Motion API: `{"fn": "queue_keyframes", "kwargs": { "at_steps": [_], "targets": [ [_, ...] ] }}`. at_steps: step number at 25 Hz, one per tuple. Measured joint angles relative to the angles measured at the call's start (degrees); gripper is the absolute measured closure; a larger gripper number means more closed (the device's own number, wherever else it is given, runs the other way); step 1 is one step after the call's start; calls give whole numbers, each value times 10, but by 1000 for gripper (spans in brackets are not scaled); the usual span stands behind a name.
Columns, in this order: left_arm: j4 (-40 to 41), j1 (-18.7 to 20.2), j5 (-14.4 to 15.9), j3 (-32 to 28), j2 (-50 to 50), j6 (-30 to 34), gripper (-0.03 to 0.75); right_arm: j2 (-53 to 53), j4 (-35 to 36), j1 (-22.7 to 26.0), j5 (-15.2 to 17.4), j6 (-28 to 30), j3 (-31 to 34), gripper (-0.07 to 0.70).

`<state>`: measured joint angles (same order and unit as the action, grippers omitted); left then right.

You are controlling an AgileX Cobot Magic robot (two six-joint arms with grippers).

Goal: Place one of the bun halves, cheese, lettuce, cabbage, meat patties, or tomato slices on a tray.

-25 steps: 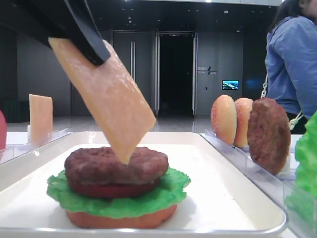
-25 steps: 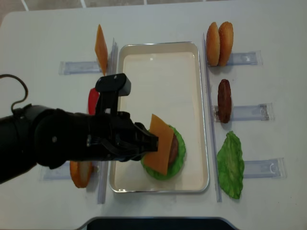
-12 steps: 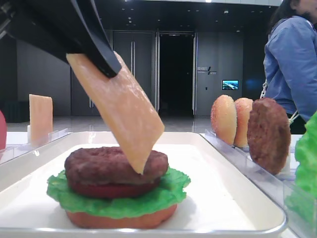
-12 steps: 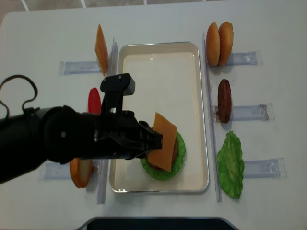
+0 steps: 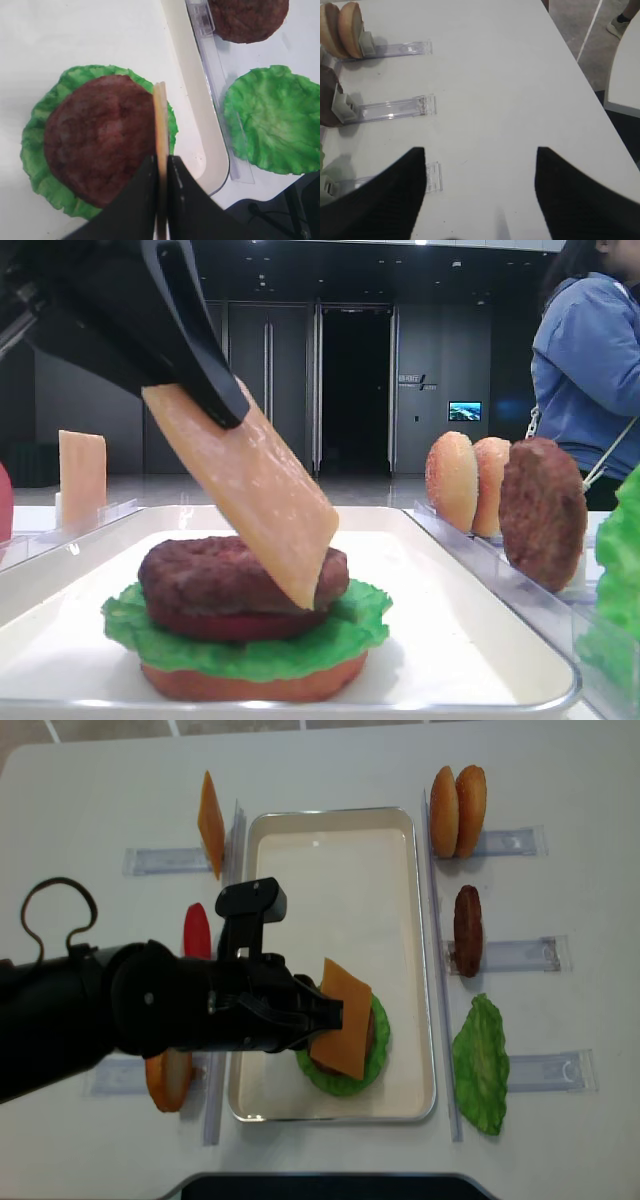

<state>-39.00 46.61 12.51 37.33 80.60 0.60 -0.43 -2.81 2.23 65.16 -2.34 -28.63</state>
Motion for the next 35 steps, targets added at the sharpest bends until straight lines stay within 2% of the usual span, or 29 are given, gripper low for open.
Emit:
{"fn": "queue_keyframes", "kwargs": {
  "at_steps": [6,9,15,18,22,26,29,35],
  "targets": [
    [1,0,0,0,0,0,692,0,0,0,0,0,0,158],
    [10,0,1,0,0,0,663,0,0,0,0,0,0,158],
    [38,0,5,0,0,0,416,0,0,0,0,0,0,158],
    [46,0,8,0,0,0,348,0,0,0,0,0,0,158],
    [73,-15,31,0,0,-17,329,0,0,0,0,0,0,158],
    [94,-70,60,0,0,-27,326,0,0,0,0,0,0,158],
    [104,-103,69,0,0,-27,325,0,0,0,0,0,0,158],
    [134,-113,79,4,0,-27,324,0,0,0,0,0,0,158]
  ]
}}
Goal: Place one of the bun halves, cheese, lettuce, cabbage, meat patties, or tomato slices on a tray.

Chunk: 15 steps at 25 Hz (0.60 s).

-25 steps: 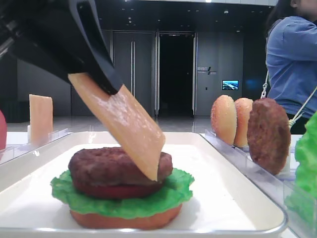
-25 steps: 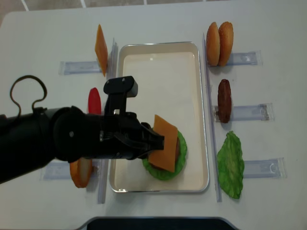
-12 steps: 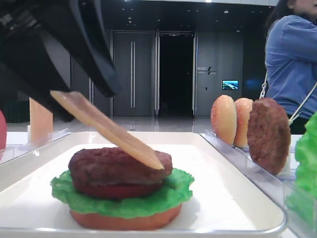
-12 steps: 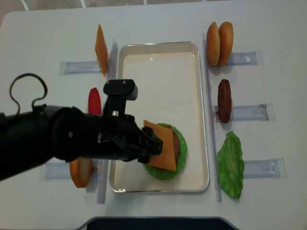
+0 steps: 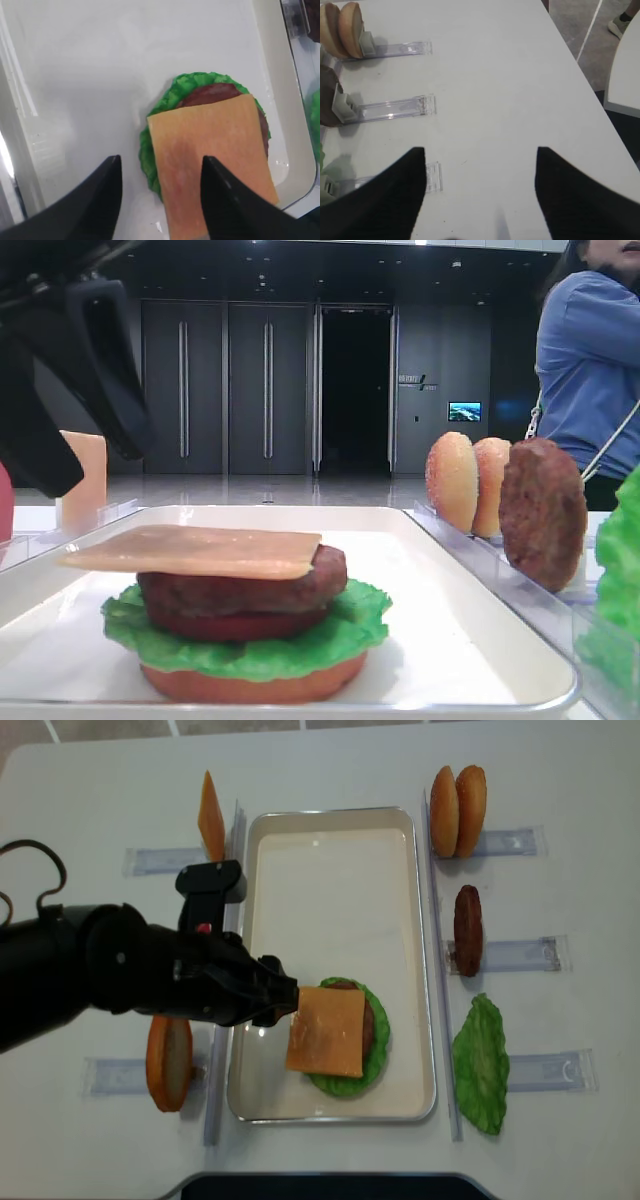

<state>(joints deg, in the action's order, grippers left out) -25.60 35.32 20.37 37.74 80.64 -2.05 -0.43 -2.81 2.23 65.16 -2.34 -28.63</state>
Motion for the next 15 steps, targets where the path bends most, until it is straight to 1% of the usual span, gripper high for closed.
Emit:
{"fn": "queue_keyframes", "kwargs": {
  "at_steps": [6,9,12,15],
  "targets": [
    [50,0,20,54,0,-4,324,0,0,0,0,0,0,158],
    [103,0,40,91,1,-35,324,0,0,0,0,0,0,158],
    [203,0,76,134,2,-111,324,0,0,0,0,0,0,158],
    [316,-5,134,173,2,-186,324,0,0,0,0,0,0,158]
  ]
}}
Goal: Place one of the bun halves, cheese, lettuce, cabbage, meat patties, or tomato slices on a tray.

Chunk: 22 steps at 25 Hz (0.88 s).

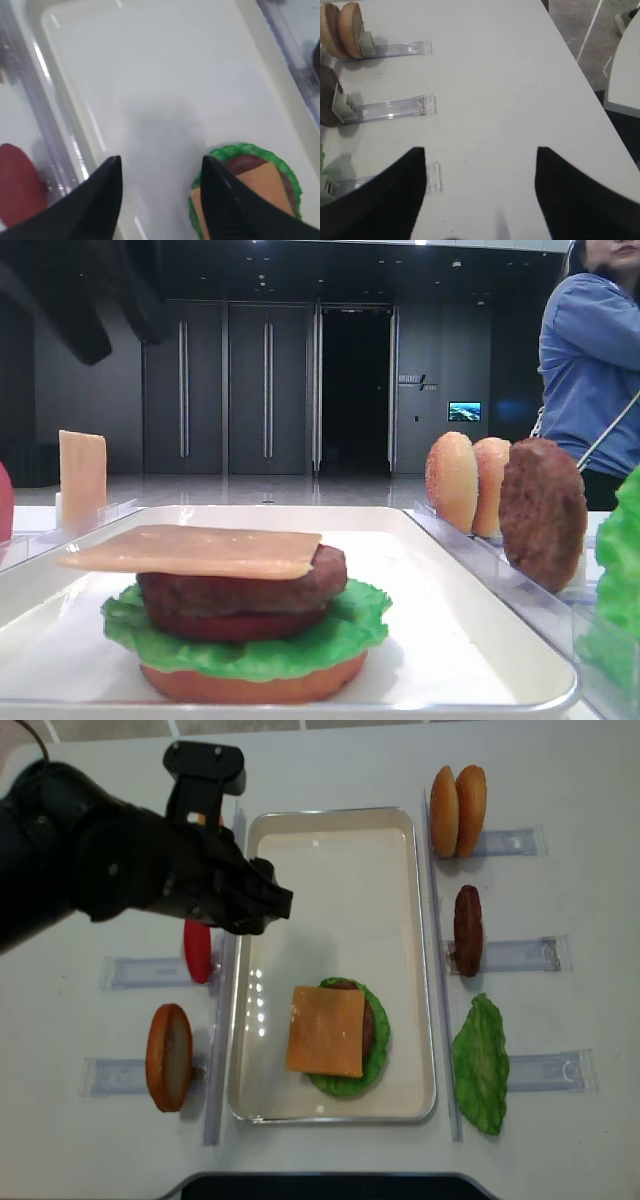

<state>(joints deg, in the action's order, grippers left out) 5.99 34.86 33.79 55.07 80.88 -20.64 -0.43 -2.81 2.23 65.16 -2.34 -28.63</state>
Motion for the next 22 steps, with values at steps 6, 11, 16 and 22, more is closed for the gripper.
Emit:
{"fn": "queue_keyframes", "kwargs": {
  "at_steps": [6,11,16,22],
  "targets": [
    [82,-59,86,50,0,-37,324,0,0,0,0,0,0,158],
    [98,-133,125,54,0,-37,325,0,0,0,0,0,0,158],
    [115,-207,156,54,0,-35,325,0,0,0,0,0,0,158],
    [115,-276,185,54,0,-17,325,0,0,0,0,0,0,159]
  ]
}}
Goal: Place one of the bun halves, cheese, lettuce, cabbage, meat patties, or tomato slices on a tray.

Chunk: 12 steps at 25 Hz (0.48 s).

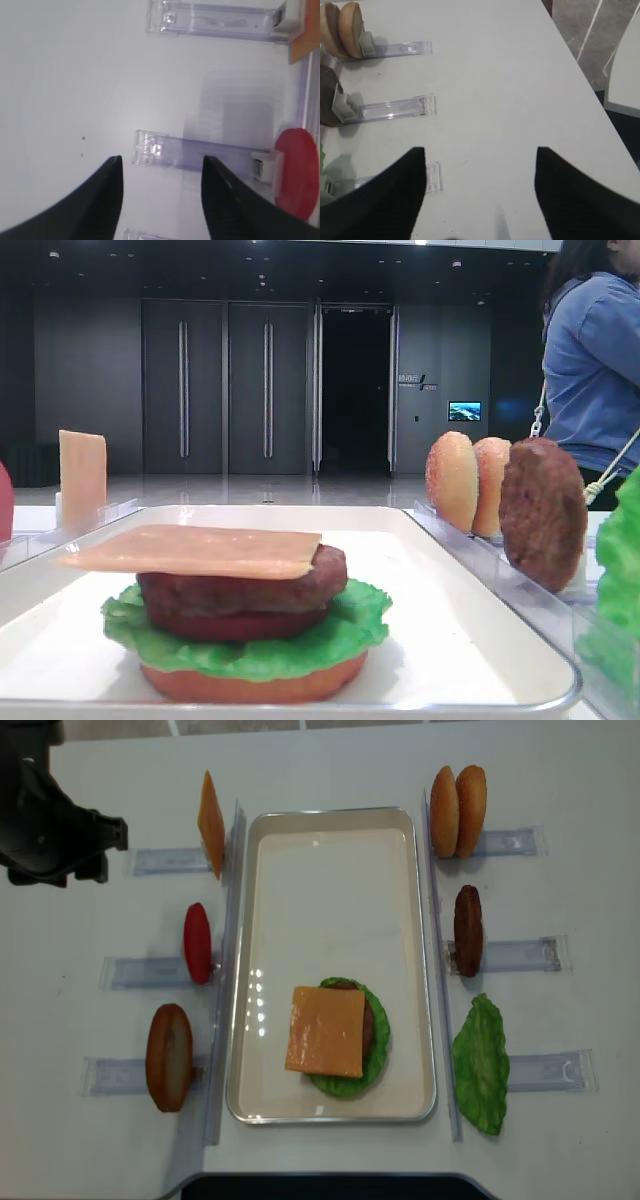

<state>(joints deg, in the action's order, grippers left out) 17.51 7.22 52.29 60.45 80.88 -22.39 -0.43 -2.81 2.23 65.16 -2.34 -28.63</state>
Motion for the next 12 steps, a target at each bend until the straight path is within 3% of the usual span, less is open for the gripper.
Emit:
{"fn": "queue_keyframes", "kwargs": {
  "at_steps": [9,12],
  "targets": [
    [-2,-19,51,0,-1,18,325,0,0,0,0,0,0,159],
    [-3,-19,53,-11,-21,20,325,0,0,0,0,0,0,159]
  ]
}}
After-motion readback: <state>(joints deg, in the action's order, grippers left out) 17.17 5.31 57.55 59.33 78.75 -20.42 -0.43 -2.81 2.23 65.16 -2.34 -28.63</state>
